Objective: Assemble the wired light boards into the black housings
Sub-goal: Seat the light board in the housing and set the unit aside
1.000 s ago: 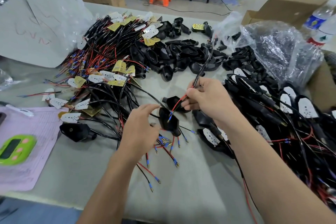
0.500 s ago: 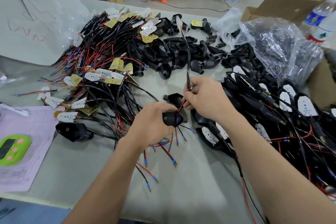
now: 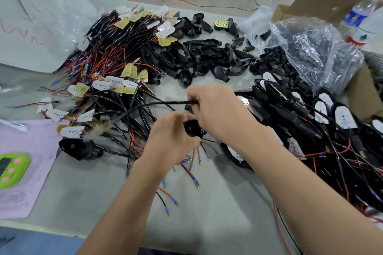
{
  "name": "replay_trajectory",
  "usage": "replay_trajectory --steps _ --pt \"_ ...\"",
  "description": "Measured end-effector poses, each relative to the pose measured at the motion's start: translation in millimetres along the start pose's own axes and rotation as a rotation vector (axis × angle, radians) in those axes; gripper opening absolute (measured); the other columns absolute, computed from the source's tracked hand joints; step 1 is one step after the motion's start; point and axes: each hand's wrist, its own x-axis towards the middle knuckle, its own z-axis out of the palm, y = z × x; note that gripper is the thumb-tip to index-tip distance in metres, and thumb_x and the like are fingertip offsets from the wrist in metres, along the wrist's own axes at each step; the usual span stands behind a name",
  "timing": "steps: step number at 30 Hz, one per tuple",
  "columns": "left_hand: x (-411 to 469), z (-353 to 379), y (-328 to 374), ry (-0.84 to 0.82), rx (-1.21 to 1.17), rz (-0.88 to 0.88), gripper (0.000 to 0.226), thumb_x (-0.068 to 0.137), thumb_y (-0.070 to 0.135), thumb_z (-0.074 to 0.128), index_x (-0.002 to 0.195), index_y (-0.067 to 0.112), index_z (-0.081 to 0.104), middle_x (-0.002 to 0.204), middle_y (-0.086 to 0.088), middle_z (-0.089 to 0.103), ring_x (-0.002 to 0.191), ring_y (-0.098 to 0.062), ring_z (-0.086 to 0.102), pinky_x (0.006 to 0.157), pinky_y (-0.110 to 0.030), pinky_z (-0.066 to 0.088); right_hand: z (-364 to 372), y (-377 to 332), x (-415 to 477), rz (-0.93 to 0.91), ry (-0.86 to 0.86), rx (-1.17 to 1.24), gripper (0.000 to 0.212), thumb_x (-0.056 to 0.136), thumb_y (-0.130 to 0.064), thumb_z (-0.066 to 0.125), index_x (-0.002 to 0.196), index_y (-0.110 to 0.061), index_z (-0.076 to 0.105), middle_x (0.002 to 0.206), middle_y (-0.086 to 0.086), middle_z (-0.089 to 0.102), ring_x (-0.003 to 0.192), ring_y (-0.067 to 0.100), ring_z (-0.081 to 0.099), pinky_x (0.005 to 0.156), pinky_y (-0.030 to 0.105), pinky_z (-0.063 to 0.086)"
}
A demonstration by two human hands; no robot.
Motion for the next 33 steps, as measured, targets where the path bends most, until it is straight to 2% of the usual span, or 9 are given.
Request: replay_trajectory --steps 4,7,11,15,18,21,25,29,33 --pt "1 4 -1 0.031 -0.171 -0.087 0.032 0.064 0.037 0.081 0.06 0.037 0.05 0.062 0.027 0.058 0.064 0.005 0.054 0.058 -0.007 0.038 3 -6 1 -0.013 -0.015 0.036 0.01 0.085 -0.002 0.058 0.086 -0.012 0.059 0.064 -0.002 0.056 0.067 0.025 0.052 0.06 0.036 0.042" --pt "0 5 -4 -0.021 -0.356 -0.127 0.027 0.063 0.035 0.087 0.064 0.047 0.062 0.057 0.02 0.062 0.056 0.003 0.054 0.057 -0.007 0.038 -2 -3 5 -0.007 -0.033 0.033 0.011 0.088 -0.004 0.057 0.083 -0.014 0.057 0.062 -0.006 0.053 0.062 0.023 0.052 0.066 0.041 0.051" --pt "-1 3 -9 -0.108 -0.481 -0.139 0.032 0.066 0.029 0.088 0.094 0.041 0.078 0.065 0.011 0.071 0.057 -0.004 0.059 0.058 -0.01 0.043 -11 -1 11 0.019 -0.02 -0.006 0.017 0.088 -0.008 0.056 0.081 -0.023 0.055 0.068 0.0 0.058 0.064 0.019 0.052 0.069 0.039 0.055" --pt "4 0 -11 -0.133 -0.55 -0.182 0.038 0.063 0.032 0.092 0.099 0.034 0.079 0.059 0.017 0.065 0.053 -0.004 0.054 0.056 -0.011 0.04 -13 -4 13 0.024 -0.058 0.037 0.014 0.087 -0.007 0.059 0.081 -0.019 0.062 0.067 0.001 0.061 0.068 0.022 0.053 0.074 0.039 0.056" --pt "4 -2 -10 -0.129 -0.647 -0.211 0.052 0.051 0.047 0.088 0.1 0.034 0.079 0.075 -0.008 0.072 0.061 -0.013 0.055 0.062 -0.03 0.047 -14 -2 13 0.031 -0.048 0.059 0.012 0.089 -0.007 0.06 0.083 -0.017 0.064 0.061 -0.007 0.054 0.063 0.009 0.045 0.077 0.039 0.055" --pt "0 -1 -8 -0.115 -0.713 -0.185 0.045 0.055 0.046 0.087 0.099 0.04 0.079 0.092 -0.022 0.073 0.066 -0.02 0.054 0.068 -0.038 0.046 -18 0 13 0.037 -0.043 0.041 0.013 0.089 -0.008 0.06 0.08 -0.017 0.064 0.059 -0.007 0.053 0.061 0.004 0.042 0.078 0.038 0.056" --pt "2 1 -14 -0.066 -0.628 -0.215 0.033 0.07 0.038 0.087 0.1 0.045 0.077 0.081 -0.015 0.071 0.063 -0.013 0.051 0.066 -0.033 0.045 -24 2 15 0.054 -0.087 0.014 0.016 0.089 -0.009 0.062 0.077 -0.019 0.064 0.061 -0.005 0.055 0.059 0.006 0.045 0.078 0.038 0.058" --pt "4 1 -12 -0.045 -0.38 -0.108 0.019 0.081 0.035 0.08 0.096 0.042 0.071 0.079 0.009 0.064 0.072 0.001 0.056 0.065 -0.006 0.039 -18 2 16 0.064 -0.082 -0.01 0.013 0.087 -0.007 0.062 0.081 -0.018 0.064 0.066 -0.001 0.057 0.064 0.012 0.05 0.071 0.038 0.057" --pt "6 0 -8 -0.059 -0.364 0.029 0.008 0.094 0.032 0.069 0.088 0.029 0.065 0.088 0.01 0.072 0.081 -0.004 0.063 0.072 -0.019 0.047 -6 0 16 0.099 -0.132 -0.008 0.011 0.083 -0.006 0.064 0.082 -0.016 0.068 0.074 0.006 0.068 0.076 0.024 0.063 0.071 0.039 0.058"
